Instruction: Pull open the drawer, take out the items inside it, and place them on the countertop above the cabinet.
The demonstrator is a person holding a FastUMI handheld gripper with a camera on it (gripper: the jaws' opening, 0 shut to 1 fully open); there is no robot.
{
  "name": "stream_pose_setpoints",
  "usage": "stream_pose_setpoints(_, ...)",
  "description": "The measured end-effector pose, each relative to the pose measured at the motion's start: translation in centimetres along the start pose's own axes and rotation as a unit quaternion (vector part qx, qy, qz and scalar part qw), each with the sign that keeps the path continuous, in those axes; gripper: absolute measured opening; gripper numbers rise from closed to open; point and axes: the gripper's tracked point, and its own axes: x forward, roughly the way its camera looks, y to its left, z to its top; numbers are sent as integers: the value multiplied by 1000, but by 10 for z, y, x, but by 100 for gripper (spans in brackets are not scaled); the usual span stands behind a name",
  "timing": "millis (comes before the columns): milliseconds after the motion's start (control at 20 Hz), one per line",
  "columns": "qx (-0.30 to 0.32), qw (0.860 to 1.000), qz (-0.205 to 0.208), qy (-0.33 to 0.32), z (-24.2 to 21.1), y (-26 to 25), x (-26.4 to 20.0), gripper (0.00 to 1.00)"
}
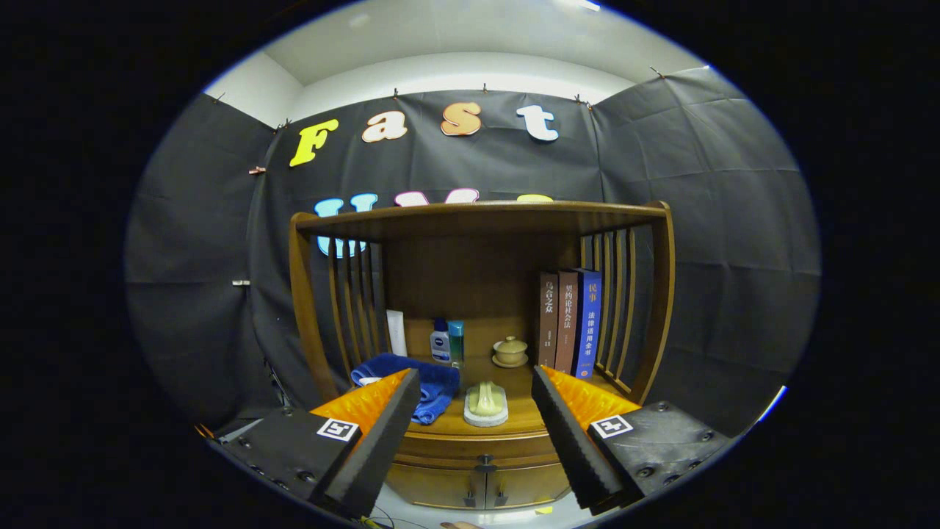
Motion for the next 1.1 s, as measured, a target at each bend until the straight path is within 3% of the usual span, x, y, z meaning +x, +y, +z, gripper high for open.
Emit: stream_pose_setpoints(1100, -4, 1000, 5, 6, -1, 0, -12, 99)
